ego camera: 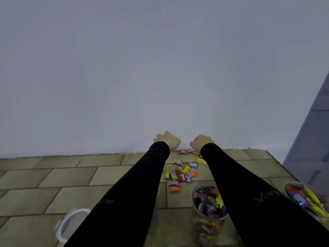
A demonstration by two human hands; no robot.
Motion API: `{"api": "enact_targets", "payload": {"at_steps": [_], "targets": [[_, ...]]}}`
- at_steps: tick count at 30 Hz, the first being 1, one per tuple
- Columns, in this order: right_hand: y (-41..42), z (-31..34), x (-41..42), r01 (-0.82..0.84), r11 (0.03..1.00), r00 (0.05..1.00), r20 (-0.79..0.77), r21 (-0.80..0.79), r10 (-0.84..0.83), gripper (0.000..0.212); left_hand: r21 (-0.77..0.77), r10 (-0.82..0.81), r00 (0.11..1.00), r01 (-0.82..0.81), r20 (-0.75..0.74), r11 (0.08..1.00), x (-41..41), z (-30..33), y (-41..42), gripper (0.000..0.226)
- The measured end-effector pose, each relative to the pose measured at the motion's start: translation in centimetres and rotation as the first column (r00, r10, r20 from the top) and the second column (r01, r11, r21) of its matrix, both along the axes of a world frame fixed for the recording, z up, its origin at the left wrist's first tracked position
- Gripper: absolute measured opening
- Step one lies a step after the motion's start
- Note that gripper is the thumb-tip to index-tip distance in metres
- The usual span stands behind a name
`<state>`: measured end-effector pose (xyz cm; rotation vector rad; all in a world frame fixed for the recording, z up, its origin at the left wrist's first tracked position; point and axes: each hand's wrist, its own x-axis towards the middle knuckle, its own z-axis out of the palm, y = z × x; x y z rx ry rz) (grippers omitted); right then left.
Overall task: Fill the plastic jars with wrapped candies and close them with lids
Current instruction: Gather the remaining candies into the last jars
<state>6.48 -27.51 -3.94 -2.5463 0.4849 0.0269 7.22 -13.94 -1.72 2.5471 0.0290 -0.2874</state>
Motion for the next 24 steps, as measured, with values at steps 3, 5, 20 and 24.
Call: {"api": "enact_targets", "payload": {"at_steps": [3,5,20,24], "targets": [[-1.6,-2.3,2.1,0.006,0.996,0.996,-0.088,-0.09,-0.014,0.038,0.108,0.038,0.997,-0.031,-0.067,0.994,2.2,-1.9,-0.6,0.06],[-2.6,-4.2,3.6,-0.013,0.99,0.988,-0.155,-0.138,-0.008,0.04,0.168,0.064,0.993,-0.047,-0.097,0.985,3.6,-3.8,-1.5,0.064],[-4.9,-11.8,10.1,0.027,0.992,0.963,-0.264,-0.126,-0.06,0.048,0.406,0.195,0.978,-0.15,-0.069,0.901,9.3,-13.6,-4.2,0.077],[-5.2,-11.4,10.6,-0.208,0.969,0.957,-0.233,-0.136,0.173,0.049,0.403,0.151,0.988,-0.147,0.023,0.903,9.3,-15.3,-4.2,0.075]]}}
